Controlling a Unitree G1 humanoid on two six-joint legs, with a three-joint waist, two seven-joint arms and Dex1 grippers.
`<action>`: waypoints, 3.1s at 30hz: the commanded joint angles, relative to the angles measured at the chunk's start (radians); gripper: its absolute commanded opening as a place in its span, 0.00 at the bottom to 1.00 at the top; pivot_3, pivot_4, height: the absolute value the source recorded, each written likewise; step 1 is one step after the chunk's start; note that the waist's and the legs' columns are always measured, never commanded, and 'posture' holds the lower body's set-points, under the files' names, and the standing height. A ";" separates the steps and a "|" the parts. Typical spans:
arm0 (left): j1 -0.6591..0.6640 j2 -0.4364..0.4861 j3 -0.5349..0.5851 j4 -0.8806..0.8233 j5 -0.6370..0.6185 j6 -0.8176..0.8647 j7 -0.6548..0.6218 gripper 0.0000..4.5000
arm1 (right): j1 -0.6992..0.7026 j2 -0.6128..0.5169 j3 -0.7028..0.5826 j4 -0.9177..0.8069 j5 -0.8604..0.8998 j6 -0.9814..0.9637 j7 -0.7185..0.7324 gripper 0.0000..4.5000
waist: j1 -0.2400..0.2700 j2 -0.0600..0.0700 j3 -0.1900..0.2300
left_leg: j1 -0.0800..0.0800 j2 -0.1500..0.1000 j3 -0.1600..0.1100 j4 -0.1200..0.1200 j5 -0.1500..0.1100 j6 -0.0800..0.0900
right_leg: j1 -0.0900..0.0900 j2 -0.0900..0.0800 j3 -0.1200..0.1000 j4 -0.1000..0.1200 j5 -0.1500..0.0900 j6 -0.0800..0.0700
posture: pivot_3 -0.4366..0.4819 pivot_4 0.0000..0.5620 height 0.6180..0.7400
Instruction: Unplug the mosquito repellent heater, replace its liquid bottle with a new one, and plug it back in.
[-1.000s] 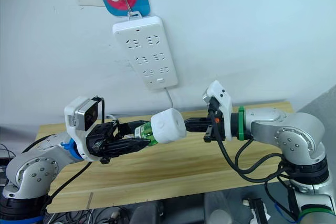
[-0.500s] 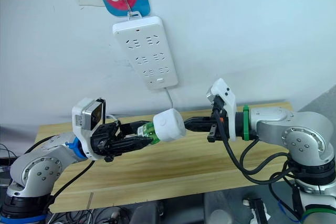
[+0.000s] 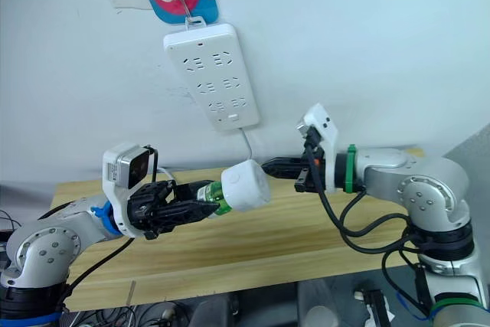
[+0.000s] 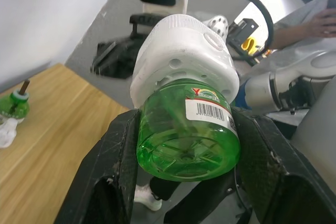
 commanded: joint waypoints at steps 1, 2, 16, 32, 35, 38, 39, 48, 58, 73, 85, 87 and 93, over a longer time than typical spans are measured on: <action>-0.010 -0.007 0.016 -0.027 -0.046 0.011 0.014 0.51 | -0.015 0.021 0.021 -0.015 -0.016 -0.025 0.011 0.01 | 0.000 0.000 0.000 | 0.000 0.000 0.000 0.000 0.000 0.000 | 0.000 0.000 0.000 0.000 0.000 0.000 | 0.20 0.53 1.00; -0.010 -0.008 0.017 -0.028 -0.050 0.014 0.018 0.51 | -0.014 0.025 0.026 -0.013 -0.020 -0.028 0.014 0.01 | 0.000 0.000 0.000 | 0.000 0.000 0.000 0.000 0.000 0.000 | 0.000 0.000 0.000 0.000 0.000 0.000 | 0.21 0.54 1.00; -0.014 -0.027 0.025 -0.016 -0.057 0.007 0.050 0.51 | 0.030 0.025 0.013 -0.081 0.018 -0.007 0.018 0.01 | 0.001 0.000 0.000 | 0.000 0.000 0.000 0.000 0.000 0.000 | 0.000 0.000 0.000 -0.001 0.000 0.000 | 0.21 0.54 1.00; -0.010 -0.034 0.004 -0.015 0.057 -0.051 0.030 0.51 | 0.056 -0.035 0.000 -0.152 0.078 0.029 0.038 0.01 | 0.001 0.000 0.000 | 0.000 0.000 0.000 0.000 0.000 0.000 | 0.000 0.000 0.000 -0.001 0.000 0.000 | 0.21 0.54 1.00; -0.005 -0.035 -0.004 -0.016 0.087 -0.067 0.019 0.51 | 0.055 -0.050 0.001 -0.159 0.085 0.028 0.045 0.01 | 0.001 0.000 0.000 | 0.000 0.000 0.000 0.000 0.000 0.000 | 0.000 0.000 0.000 -0.001 0.000 0.000 | 0.21 0.54 1.00; -0.003 -0.036 -0.005 -0.014 0.088 -0.068 0.011 0.51 | 0.051 -0.057 0.004 -0.160 0.091 0.025 0.045 0.01 | 0.001 0.000 0.000 | 0.000 0.000 0.000 -0.001 0.000 0.000 | 0.000 0.000 0.000 -0.001 0.000 0.000 | 0.21 0.55 1.00; -0.004 -0.039 -0.004 -0.014 0.083 -0.067 0.010 0.51 | 0.050 -0.057 0.005 -0.158 0.091 0.024 0.044 0.01 | 0.001 0.000 0.000 | 0.000 0.000 0.000 -0.001 0.000 0.000 | 0.000 0.000 0.000 -0.001 0.000 0.000 | 0.21 0.55 1.00; 0.022 -0.030 0.028 -0.024 0.052 -0.060 -0.001 0.51 | 0.061 -0.082 -0.013 -0.100 0.039 0.003 0.053 0.01 | 0.002 0.000 0.000 | 0.000 0.000 0.000 -0.001 0.000 0.000 | 0.000 0.000 0.000 -0.001 0.000 0.000 | 0.21 0.52 1.00; 0.098 -0.023 0.042 -0.036 0.091 -0.097 -0.024 0.51 | 0.097 -0.121 -0.035 -0.031 -0.038 -0.054 0.079 0.01 | 0.004 0.000 0.000 | 0.000 0.000 0.000 -0.001 0.000 0.000 | 0.000 0.000 0.000 -0.001 0.000 0.000 | 0.21 0.46 1.00; 0.177 -0.032 0.032 -0.017 0.209 -0.234 -0.088 0.51 | 0.184 -0.135 -0.077 -0.047 -0.080 -0.090 0.073 0.01 | 0.004 -0.001 -0.004 | 0.000 0.000 0.000 -0.001 0.002 -0.003 | 0.000 0.000 0.000 -0.001 0.000 0.000 | 0.21 0.38 1.00; 0.174 -0.045 0.013 0.020 0.264 -0.285 -0.121 0.51 | 0.221 -0.134 -0.093 -0.084 -0.061 -0.084 0.057 0.01 | 0.001 -0.001 -0.020 | 0.000 0.000 0.000 0.000 0.002 -0.004 | 0.000 0.000 0.000 0.000 0.000 0.000 | 0.20 0.35 1.00; 0.170 -0.047 0.010 0.024 0.270 -0.287 -0.125 0.51 | 0.217 -0.145 -0.092 -0.082 -0.063 -0.088 0.070 0.01 | 0.001 0.000 -0.022 | 0.000 0.000 0.000 0.000 0.002 -0.004 | 0.000 0.000 0.000 0.000 0.000 0.000 | 0.20 0.35 1.00; 0.169 -0.047 0.010 0.029 0.279 -0.291 -0.137 0.51 | 0.203 -0.167 -0.088 -0.068 -0.074 -0.099 0.099 0.01 | 0.000 0.000 -0.027 | 0.000 0.000 0.000 0.000 0.002 -0.004 | 0.000 0.000 0.000 0.000 0.000 0.000 | 0.21 0.34 1.00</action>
